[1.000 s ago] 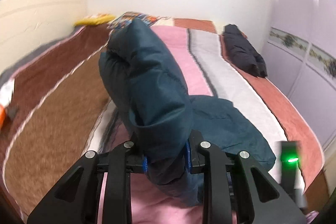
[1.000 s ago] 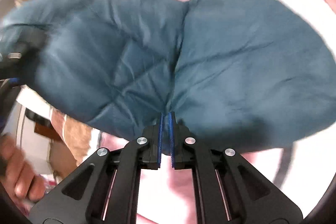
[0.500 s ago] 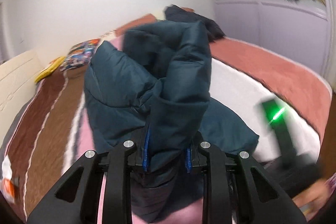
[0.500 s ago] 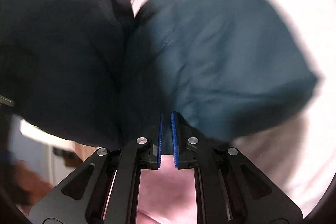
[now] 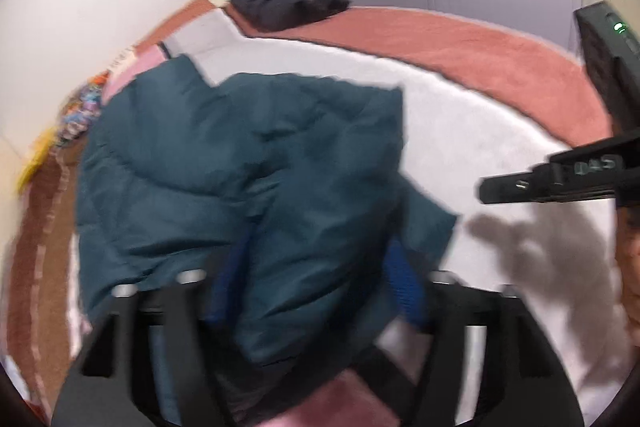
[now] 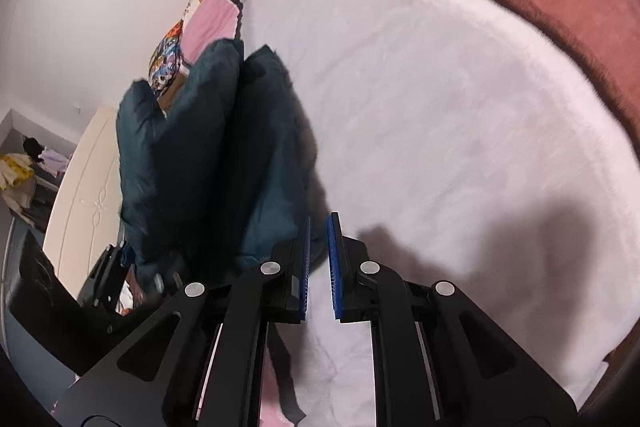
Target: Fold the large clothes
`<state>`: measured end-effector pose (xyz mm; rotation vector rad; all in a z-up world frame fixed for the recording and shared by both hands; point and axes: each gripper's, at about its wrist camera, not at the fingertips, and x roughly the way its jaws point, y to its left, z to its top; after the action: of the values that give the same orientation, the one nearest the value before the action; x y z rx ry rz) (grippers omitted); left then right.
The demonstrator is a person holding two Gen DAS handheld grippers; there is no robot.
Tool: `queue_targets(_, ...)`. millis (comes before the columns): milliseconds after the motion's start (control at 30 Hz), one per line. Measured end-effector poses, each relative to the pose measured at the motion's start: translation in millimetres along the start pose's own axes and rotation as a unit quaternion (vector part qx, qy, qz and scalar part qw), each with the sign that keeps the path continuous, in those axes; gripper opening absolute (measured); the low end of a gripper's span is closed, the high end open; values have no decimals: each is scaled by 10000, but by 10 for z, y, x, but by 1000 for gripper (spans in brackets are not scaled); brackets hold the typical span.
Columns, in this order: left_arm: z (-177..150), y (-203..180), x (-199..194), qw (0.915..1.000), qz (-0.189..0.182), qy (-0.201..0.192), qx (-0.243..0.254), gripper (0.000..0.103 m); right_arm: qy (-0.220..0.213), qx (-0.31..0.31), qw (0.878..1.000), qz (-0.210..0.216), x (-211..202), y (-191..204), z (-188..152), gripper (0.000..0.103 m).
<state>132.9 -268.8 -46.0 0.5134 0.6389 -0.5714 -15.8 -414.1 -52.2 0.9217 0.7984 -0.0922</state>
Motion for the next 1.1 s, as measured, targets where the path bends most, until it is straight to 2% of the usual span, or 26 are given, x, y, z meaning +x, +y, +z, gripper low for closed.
queue_targets(133,27,-1,-280,9977,-442,-287,-431,73,-148,-151,9998,-41,-272,11,127,11)
queue_targets(233,18,73,-582,9905,-987,-529,-803,73,-269,-293,9992,-84,-394,102,182,11)
queue_targets(300,-34,133,-841,9860,-1159,-787,-909,73,-396,-470,9980,-120,-484,214,180,11)
queue_targets(367,-117,266,-1100,9832,-1077,-1046,-1037,73,-466,-673,9966,-56,-506,335,216,11)
queue_targets(400,-124,269,-1097,9829,-994,-1095,-1096,73,-496,-775,9958,-17,-506,438,239,11)
queue_targets(500,-241,662,-1197,9784,-450,-1174,-1641,65,-445,-1197,9915,243,-508,836,257,11)
queue_targets(600,-406,1049,-1100,9710,109,-927,-2203,58,-331,-1600,9852,529,-363,1292,264,11)
queue_targets(700,-624,1273,-948,9589,271,-642,-2751,57,288,-2257,9699,867,9,1813,130,11)
queue_targets(767,-752,1371,-783,9529,310,-379,-2993,57,552,-2530,9629,756,282,2018,95,11)
queue_targets(800,-782,1415,-711,9505,298,-266,-3080,57,584,-2612,9624,457,452,2061,108,11)
queue_targets(867,-864,1491,-563,9452,101,-11,-3262,57,618,-2491,9663,-205,675,1945,158,11)
queue_targets(900,-896,1486,-451,9426,-89,142,-3335,57,653,-2338,9691,-442,760,1820,195,8)
queue_targets(933,-893,1495,-412,9423,-105,219,-3340,57,765,-2102,9733,-504,826,1660,224,2)
queue_targets(1033,-908,1346,-242,9461,-348,386,-3196,57,904,-1632,9798,-726,974,1273,225,0)
queue_targets(1100,-899,1224,-166,9523,-348,443,-3000,60,944,-1527,9797,-886,1057,1100,160,0)
